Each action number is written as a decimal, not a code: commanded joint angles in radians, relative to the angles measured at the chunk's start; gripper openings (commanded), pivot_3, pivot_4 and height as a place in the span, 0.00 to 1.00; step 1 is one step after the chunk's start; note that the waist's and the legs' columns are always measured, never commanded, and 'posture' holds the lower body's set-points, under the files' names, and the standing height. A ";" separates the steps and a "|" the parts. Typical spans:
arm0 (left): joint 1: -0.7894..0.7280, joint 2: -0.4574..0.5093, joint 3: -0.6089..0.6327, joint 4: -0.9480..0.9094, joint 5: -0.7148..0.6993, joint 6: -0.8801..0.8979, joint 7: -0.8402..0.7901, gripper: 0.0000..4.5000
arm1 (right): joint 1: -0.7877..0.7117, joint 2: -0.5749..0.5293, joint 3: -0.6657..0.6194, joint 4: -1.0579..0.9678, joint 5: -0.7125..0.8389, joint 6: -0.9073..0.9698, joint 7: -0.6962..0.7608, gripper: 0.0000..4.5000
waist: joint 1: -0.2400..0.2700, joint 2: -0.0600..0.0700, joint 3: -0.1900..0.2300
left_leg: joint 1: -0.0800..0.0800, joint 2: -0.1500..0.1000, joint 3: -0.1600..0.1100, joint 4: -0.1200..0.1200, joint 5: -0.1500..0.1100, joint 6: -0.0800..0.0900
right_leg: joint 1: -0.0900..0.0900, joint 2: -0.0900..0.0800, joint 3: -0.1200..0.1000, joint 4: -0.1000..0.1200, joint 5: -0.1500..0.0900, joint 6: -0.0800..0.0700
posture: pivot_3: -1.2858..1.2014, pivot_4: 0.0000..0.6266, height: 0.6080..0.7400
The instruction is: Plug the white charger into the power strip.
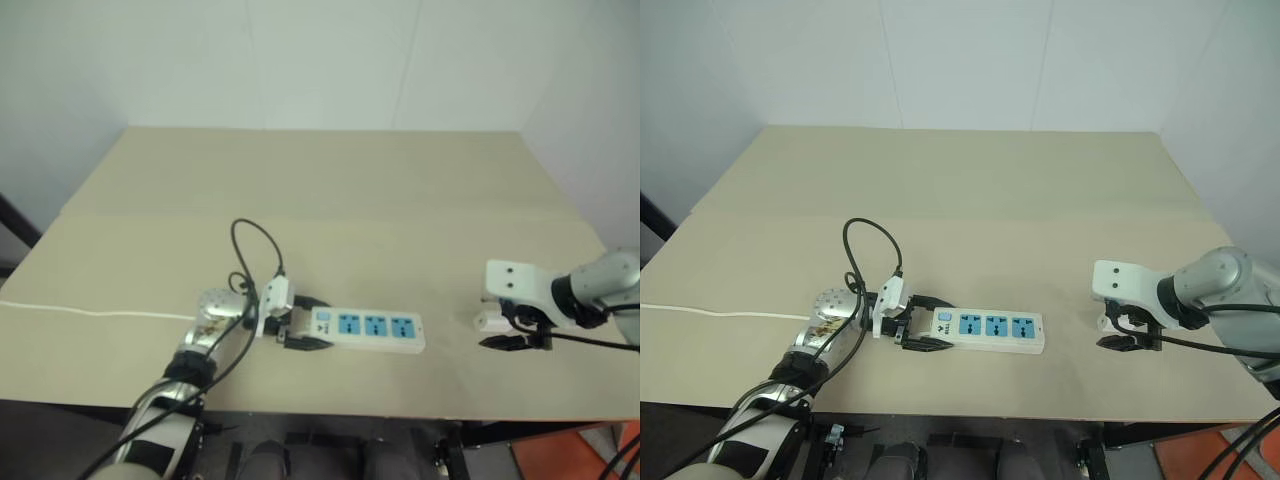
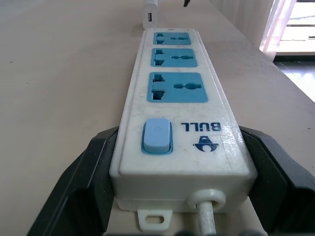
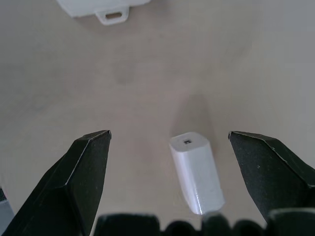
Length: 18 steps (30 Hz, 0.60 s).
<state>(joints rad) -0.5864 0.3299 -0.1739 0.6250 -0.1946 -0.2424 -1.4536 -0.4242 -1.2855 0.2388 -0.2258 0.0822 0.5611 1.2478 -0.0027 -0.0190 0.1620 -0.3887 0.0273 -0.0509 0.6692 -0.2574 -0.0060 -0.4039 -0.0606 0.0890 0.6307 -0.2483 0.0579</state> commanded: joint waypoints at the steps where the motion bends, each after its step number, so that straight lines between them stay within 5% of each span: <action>1: 0.012 -0.010 -0.020 -0.015 0.009 0.000 0.007 0.73 | -0.014 0.014 0.034 0.041 -0.074 -0.074 0.011 1.00 | 0.000 0.000 0.000 | 0.000 0.000 0.000 0.000 0.000 0.000 | 0.000 0.000 0.000 0.000 0.000 0.000 | 0.52 0.24 1.00; 18: 0.031 0.002 -0.020 -0.032 0.010 -0.001 0.022 0.73 | -0.144 0.169 0.130 0.397 -0.274 -0.376 0.066 1.00 | -0.004 0.001 0.000 | 0.001 0.000 0.000 0.001 0.000 0.000 | 0.001 0.000 0.000 0.001 0.000 0.000 | 0.52 0.24 1.00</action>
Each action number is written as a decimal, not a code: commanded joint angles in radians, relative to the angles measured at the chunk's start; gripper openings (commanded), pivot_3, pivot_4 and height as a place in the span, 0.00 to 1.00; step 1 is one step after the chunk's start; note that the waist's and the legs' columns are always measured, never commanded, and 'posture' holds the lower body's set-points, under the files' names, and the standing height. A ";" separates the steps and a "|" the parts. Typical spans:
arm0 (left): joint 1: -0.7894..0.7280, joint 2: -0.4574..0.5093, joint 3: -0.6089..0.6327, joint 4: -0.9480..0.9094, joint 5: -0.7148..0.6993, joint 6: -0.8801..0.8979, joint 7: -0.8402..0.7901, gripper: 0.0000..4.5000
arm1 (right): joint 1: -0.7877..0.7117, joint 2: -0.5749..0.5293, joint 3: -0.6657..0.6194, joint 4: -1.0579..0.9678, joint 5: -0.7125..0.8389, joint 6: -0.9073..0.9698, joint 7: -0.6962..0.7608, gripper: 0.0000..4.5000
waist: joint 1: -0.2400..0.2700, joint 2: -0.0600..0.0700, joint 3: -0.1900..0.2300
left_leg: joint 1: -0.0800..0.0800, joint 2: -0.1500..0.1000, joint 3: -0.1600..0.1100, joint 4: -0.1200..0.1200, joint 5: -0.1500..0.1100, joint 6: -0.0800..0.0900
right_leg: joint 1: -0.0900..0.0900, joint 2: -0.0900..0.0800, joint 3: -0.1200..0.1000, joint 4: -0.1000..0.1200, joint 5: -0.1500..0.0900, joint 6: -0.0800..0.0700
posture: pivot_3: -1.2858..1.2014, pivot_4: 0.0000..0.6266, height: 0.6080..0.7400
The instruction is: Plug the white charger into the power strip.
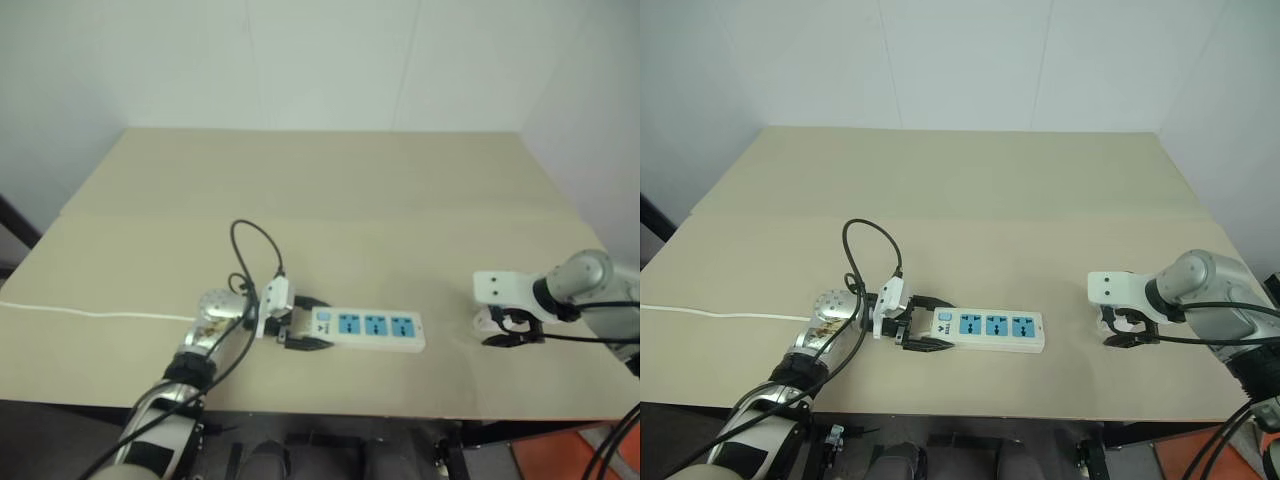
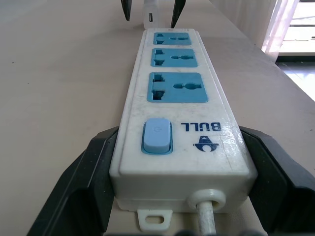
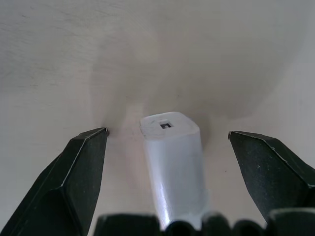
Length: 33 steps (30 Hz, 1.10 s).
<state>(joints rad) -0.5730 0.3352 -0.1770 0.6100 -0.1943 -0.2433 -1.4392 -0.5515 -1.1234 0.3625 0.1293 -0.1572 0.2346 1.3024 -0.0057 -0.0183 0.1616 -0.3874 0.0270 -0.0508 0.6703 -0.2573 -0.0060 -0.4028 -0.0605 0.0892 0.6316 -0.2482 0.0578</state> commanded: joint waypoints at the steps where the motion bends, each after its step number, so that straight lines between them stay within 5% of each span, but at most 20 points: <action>1: 0.019 -0.002 -0.017 -0.020 0.010 0.001 0.008 0.73 | -0.021 0.012 0.007 0.056 -0.038 -0.065 0.018 1.00 | -0.002 0.000 0.000 | 0.000 0.000 0.000 0.000 0.000 0.000 | 0.000 0.000 0.000 0.000 0.000 0.000 | 0.52 0.24 1.00; 13: 0.035 0.012 -0.019 -0.046 0.008 0.012 0.018 0.73 | -0.085 0.084 0.036 0.170 -0.093 -0.167 0.083 1.00 | -0.009 0.000 0.000 | 0.009 0.000 0.000 0.000 0.000 0.000 | 0.009 0.000 0.000 -0.001 0.000 0.000 | 0.52 0.24 1.00; 16: 0.036 0.014 -0.019 -0.048 0.010 0.013 0.023 0.73 | -0.086 0.094 0.046 0.182 -0.104 -0.182 0.111 0.87 | -0.010 0.000 0.000 | 0.013 0.000 0.000 0.000 0.000 0.000 | 0.013 0.000 0.000 -0.001 0.000 0.000 | 0.52 0.24 1.00; 25: 0.044 0.024 -0.020 -0.058 0.010 0.017 0.034 0.73 | -0.088 0.114 0.045 0.229 -0.143 -0.205 0.129 0.29 | -0.014 -0.003 -0.001 | 0.017 0.000 0.000 0.000 0.000 0.000 | 0.016 0.000 0.000 -0.001 0.001 0.000 | 0.52 0.24 1.00; 33: 0.042 0.027 -0.025 -0.052 0.014 0.018 0.035 0.73 | -0.087 0.118 0.003 0.198 -0.132 -0.190 0.100 0.26 | -0.015 -0.004 -0.002 | 0.017 0.000 0.000 0.000 0.000 0.000 | 0.017 0.000 0.000 -0.001 0.001 0.000 | 0.52 0.24 1.00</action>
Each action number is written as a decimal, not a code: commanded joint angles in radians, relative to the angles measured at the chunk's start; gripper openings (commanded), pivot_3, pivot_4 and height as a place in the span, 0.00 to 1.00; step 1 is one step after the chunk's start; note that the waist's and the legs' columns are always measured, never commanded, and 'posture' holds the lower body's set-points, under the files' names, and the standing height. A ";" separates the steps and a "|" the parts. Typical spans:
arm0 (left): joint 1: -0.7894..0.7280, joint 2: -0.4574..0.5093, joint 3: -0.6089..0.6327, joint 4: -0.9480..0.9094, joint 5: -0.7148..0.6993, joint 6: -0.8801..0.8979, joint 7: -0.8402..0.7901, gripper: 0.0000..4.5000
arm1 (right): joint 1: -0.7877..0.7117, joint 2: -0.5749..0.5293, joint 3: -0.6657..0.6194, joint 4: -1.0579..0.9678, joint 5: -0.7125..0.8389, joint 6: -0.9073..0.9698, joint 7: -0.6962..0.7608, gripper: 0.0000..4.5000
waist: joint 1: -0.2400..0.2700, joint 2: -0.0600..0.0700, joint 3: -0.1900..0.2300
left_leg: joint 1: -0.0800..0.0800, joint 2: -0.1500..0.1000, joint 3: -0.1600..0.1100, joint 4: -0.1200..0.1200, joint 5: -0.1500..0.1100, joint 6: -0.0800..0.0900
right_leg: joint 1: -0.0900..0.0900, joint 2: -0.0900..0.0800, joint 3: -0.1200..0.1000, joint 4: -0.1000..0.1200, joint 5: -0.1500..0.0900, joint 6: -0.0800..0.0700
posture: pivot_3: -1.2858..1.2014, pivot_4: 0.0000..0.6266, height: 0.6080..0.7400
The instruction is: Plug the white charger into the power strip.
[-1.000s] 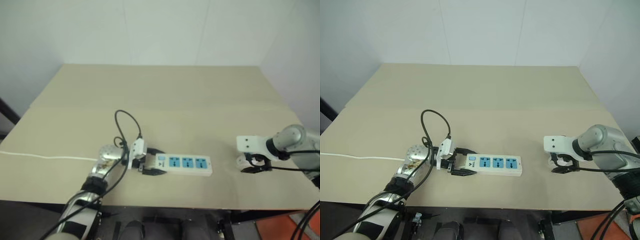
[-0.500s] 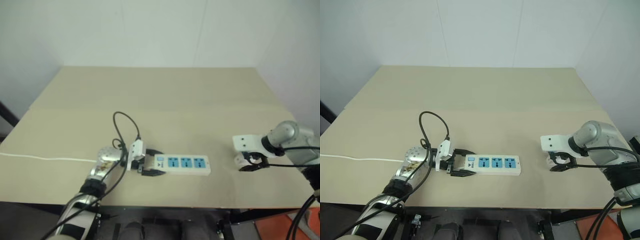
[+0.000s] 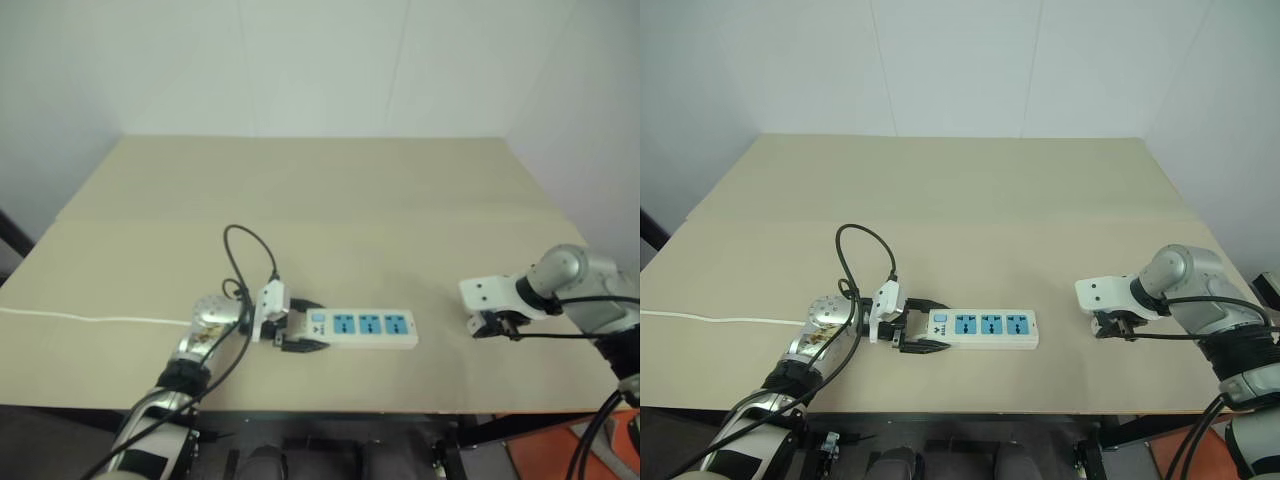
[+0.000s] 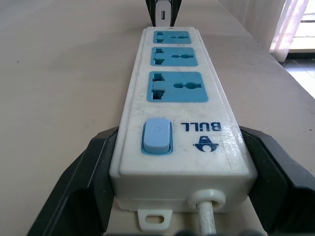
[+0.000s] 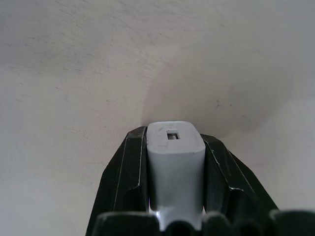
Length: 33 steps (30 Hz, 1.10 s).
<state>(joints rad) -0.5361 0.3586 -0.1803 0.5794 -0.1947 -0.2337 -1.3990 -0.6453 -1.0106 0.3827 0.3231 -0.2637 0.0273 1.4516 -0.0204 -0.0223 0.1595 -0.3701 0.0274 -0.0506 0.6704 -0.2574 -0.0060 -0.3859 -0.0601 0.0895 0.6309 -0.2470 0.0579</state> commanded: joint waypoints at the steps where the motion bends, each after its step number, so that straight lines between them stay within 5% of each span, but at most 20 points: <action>1: 0.005 0.004 -0.023 -0.021 0.014 0.009 -0.006 0.73 | 0.002 0.005 -0.027 -0.003 -0.020 0.022 -0.052 0.26 | 0.000 0.000 0.000 | 0.000 0.000 0.000 0.000 0.000 0.000 | 0.000 0.000 0.000 0.000 0.000 0.000 | 0.52 0.24 1.00; 8: -0.004 -0.001 -0.027 -0.006 0.018 0.005 -0.009 0.73 | -0.054 0.031 -0.228 -0.152 0.212 0.151 -0.054 0.26 | 0.000 0.006 0.003 | -0.001 0.000 0.000 -0.002 0.000 0.000 | -0.003 0.000 0.001 0.001 0.000 0.000 | 0.52 0.24 1.00; 15: -0.024 -0.002 -0.030 0.019 0.018 -0.003 -0.022 0.73 | 0.099 0.266 -0.511 -0.440 0.592 0.403 -0.252 0.26 | 0.010 0.006 0.003 | -0.004 0.000 -0.002 -0.003 0.000 0.000 | -0.003 0.000 -0.001 -0.001 0.000 0.000 | 0.52 0.24 1.00; 22: -0.036 0.004 -0.031 0.033 0.019 -0.004 -0.037 0.73 | 0.222 0.437 -0.458 -0.578 0.669 0.387 -0.384 0.26 | 0.005 0.006 0.003 | -0.005 0.000 -0.002 -0.002 0.000 0.000 | -0.004 0.000 -0.001 0.000 -0.001 0.000 | 0.52 0.24 1.00; 33: -0.031 0.016 -0.031 0.019 0.016 0.010 -0.046 0.73 | 0.272 0.633 -0.317 -0.467 0.660 0.295 -0.455 0.26 | 0.002 0.006 0.003 | -0.005 0.000 -0.002 -0.003 0.000 0.000 | -0.005 0.001 -0.001 0.000 -0.001 0.000 | 0.52 0.24 1.00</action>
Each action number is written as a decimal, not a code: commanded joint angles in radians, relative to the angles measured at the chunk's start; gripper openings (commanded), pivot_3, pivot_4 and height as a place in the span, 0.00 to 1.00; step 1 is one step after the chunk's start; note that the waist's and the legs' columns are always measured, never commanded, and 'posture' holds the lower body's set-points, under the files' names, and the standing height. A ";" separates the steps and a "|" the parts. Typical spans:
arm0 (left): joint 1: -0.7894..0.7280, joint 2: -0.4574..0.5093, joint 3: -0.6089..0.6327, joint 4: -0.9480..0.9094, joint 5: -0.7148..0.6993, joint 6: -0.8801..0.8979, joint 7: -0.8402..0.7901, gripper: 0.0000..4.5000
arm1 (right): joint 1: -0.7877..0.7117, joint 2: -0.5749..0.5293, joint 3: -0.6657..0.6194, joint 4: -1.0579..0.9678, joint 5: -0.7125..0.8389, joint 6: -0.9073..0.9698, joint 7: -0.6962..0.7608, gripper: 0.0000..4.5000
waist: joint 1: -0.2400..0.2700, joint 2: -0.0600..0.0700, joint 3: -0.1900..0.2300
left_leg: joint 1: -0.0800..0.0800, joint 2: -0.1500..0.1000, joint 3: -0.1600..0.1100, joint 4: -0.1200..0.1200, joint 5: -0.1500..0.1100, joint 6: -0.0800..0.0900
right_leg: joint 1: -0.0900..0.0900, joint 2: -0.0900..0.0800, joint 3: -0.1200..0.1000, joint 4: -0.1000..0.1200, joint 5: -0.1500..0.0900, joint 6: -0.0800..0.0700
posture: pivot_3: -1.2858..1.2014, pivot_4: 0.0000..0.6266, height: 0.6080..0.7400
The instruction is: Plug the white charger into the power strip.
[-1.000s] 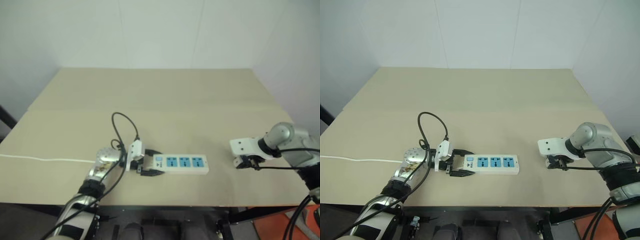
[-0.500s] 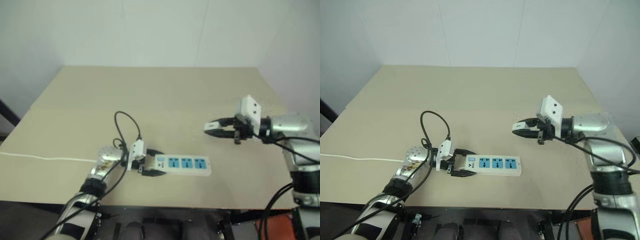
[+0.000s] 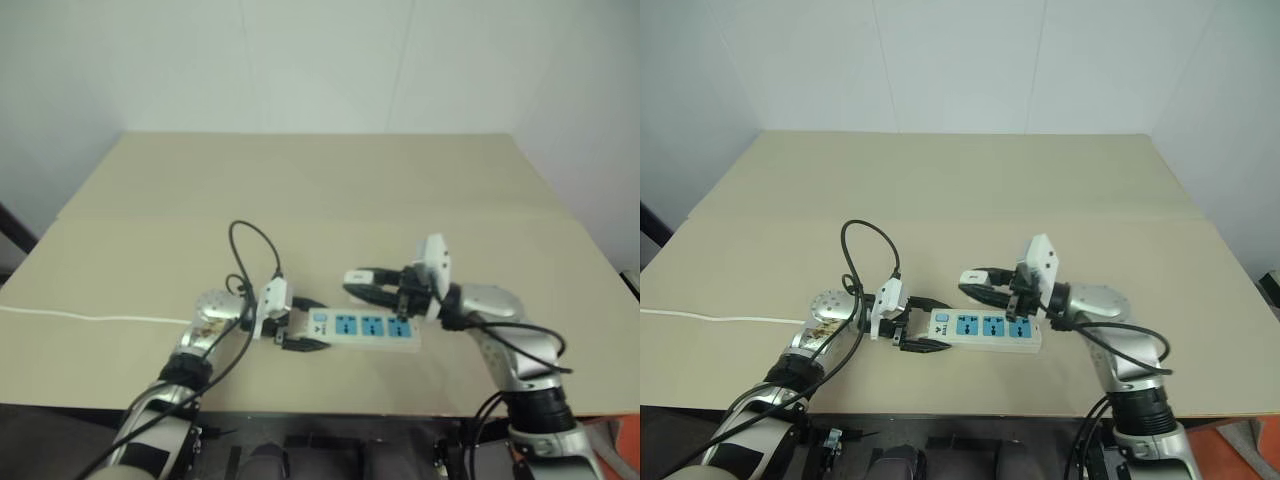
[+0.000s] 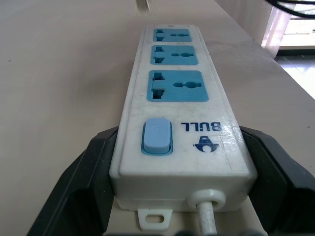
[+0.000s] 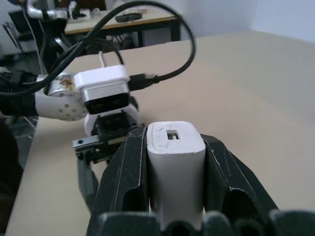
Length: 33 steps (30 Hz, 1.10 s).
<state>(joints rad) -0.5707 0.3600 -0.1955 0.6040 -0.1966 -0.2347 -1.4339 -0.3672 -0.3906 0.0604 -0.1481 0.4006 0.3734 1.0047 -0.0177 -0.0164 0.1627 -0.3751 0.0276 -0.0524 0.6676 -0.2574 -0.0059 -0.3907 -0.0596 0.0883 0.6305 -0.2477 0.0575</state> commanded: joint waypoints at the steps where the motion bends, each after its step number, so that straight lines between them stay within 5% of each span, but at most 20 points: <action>1: 0.005 0.016 -0.016 -0.007 0.018 0.012 -0.012 0.73 | -0.007 0.019 0.014 0.015 -0.009 -0.062 -0.012 0.26 | -0.001 0.000 0.000 | 0.000 0.000 0.000 0.000 0.000 0.000 | 0.000 0.000 0.000 0.000 0.000 0.000 | 0.52 0.24 1.00; 33: -0.013 0.026 -0.015 0.040 0.030 -0.011 -0.019 0.73 | -0.020 0.036 0.111 0.213 -0.083 -0.184 0.011 0.26 | -0.009 0.000 0.000 | 0.002 0.000 0.000 -0.001 0.000 0.000 | 0.001 0.001 0.000 0.001 0.000 0.000 | 0.52 0.24 1.00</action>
<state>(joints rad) -0.5831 0.3704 -0.1946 0.6292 -0.1973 -0.2392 -1.4460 -0.3950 -0.3378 0.1697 0.0505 0.3362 0.2008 1.0087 -0.0267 -0.0164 0.1626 -0.3726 0.0280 -0.0523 0.6670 -0.2574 -0.0059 -0.3896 -0.0590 0.0884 0.6314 -0.2478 0.0574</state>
